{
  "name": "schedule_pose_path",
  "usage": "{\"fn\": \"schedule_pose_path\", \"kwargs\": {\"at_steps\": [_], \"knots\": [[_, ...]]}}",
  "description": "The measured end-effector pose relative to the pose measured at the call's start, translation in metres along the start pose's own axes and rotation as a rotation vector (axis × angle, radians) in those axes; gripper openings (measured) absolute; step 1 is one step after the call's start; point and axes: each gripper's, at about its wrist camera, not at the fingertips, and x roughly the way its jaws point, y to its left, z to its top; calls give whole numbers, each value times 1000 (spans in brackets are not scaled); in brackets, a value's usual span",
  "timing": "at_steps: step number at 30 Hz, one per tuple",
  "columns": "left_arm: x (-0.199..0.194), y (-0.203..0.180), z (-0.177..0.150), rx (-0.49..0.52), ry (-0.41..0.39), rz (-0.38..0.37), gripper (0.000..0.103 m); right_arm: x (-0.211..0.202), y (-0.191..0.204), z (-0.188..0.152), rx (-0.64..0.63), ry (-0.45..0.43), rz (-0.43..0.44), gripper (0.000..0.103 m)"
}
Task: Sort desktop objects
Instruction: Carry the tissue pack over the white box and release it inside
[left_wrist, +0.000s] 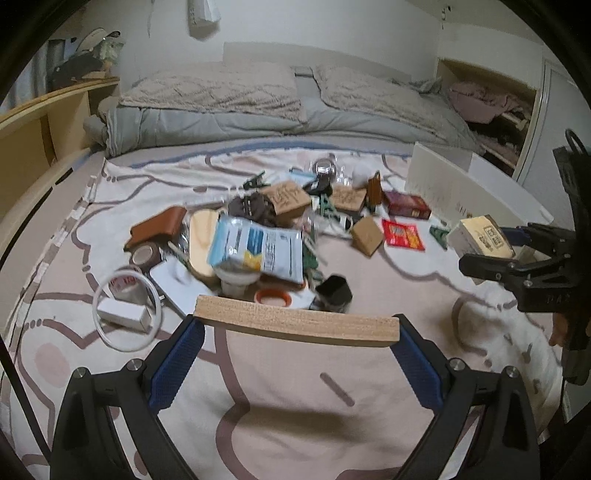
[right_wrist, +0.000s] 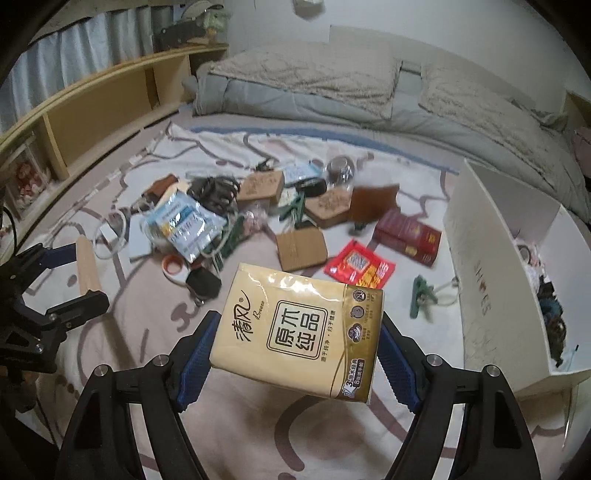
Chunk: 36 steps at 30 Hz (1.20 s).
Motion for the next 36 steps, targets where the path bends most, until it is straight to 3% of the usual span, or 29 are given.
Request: {"fn": "schedule_pose_path", "kwargs": {"at_steps": [7,19,36], "knots": [[-25,-11,15,48,-80,10,100,-24,-2,11,10,-64,22,81],[-67,-26,45,49,-168,18,100,-87,-5,28,33,-173,-34,81],[-128,-93,96,147,-331,-84,100,-165,-41,37,114,-249,-145,81]]}}
